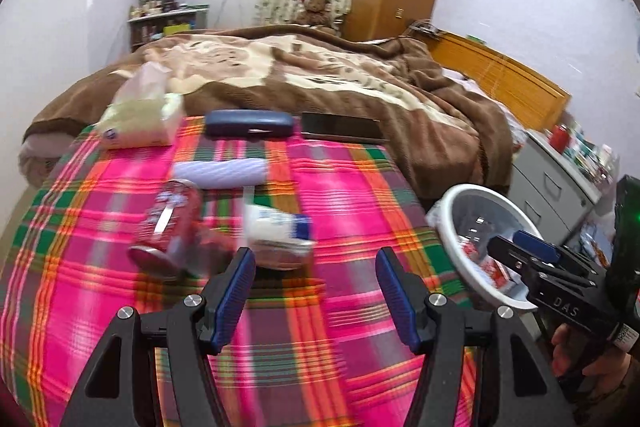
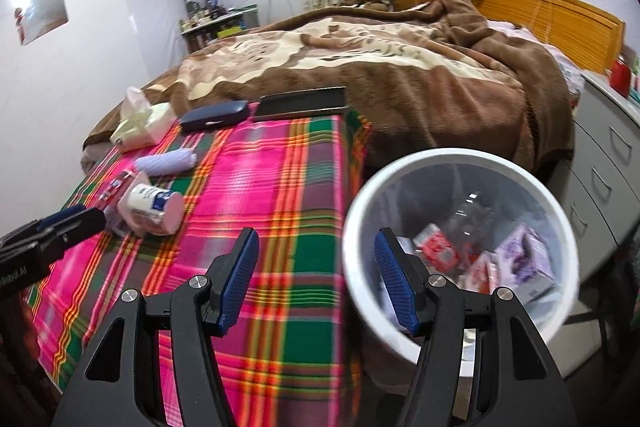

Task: Collect trash
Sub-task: 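Move both tools back toward the red Drink Milk can and yogurt cup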

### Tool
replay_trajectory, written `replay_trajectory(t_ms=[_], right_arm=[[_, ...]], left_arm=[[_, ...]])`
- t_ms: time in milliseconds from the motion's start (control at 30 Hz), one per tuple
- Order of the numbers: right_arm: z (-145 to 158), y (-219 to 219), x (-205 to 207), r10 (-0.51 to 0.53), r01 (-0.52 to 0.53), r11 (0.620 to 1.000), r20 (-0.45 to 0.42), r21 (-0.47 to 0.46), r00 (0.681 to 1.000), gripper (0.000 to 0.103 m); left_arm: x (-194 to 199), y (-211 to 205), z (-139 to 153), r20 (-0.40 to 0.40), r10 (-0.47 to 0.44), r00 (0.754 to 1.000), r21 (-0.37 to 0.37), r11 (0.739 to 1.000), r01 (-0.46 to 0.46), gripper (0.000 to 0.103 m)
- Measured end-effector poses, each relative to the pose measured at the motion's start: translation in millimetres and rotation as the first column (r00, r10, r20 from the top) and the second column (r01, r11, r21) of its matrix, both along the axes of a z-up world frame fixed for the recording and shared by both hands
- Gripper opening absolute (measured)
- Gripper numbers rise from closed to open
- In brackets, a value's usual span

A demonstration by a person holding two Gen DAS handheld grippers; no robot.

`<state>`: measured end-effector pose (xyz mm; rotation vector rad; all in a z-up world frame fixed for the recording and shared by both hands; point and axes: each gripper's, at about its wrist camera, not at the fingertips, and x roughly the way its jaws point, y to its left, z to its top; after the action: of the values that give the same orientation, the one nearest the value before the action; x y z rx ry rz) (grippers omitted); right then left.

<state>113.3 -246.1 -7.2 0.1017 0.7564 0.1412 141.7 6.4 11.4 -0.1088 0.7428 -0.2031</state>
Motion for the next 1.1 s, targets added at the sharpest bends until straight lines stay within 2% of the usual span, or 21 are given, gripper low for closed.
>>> replay_trajectory(t_ms=[200, 567, 600, 667, 767, 1100], right_arm=[[-1.5, 24.1, 5.6, 0.058, -0.058, 0.998, -0.011, -0.013, 0.998, 0.062], [-2.1, 70.4, 15.1, 0.195, -0.195, 0.98, -0.014, -0.042, 0.981, 0.062], [-2.4, 78.9, 18.3, 0.237, -0.237, 0.971, -0.011, -0.033, 0.971, 0.062], [-3.2, 83.0, 21.1, 0.258, -0.258, 0.966, -0.015, -0.026, 0.966, 0.062], [-7.1, 105.6, 27.1, 0.336, -0.337, 0.939, -0.024, -0.064, 0.941, 0.062], [-16.4, 137.8, 39.1, 0.47, -0.472, 0.877, -0.049, -0.087, 0.882, 0.062]], left_arm=[[-0.9, 44.2, -2.7, 0.0, 0.083, 0.997, -0.005, 0.997, -0.083, 0.062], [4.2, 102.5, -12.5, -0.021, 0.18, 0.984, 0.002, 0.984, -0.18, 0.062], [5.4, 106.9, -13.8, -0.026, 0.187, 0.982, 0.001, 0.982, -0.187, 0.062], [8.0, 113.5, -16.3, -0.032, 0.191, 0.981, 0.001, 0.982, -0.191, 0.062], [15.5, 120.3, -21.6, -0.05, 0.182, 0.982, -0.002, 0.983, -0.183, 0.062], [40.8, 135.8, -37.1, -0.086, 0.171, 0.981, -0.004, 0.985, -0.172, 0.062]])
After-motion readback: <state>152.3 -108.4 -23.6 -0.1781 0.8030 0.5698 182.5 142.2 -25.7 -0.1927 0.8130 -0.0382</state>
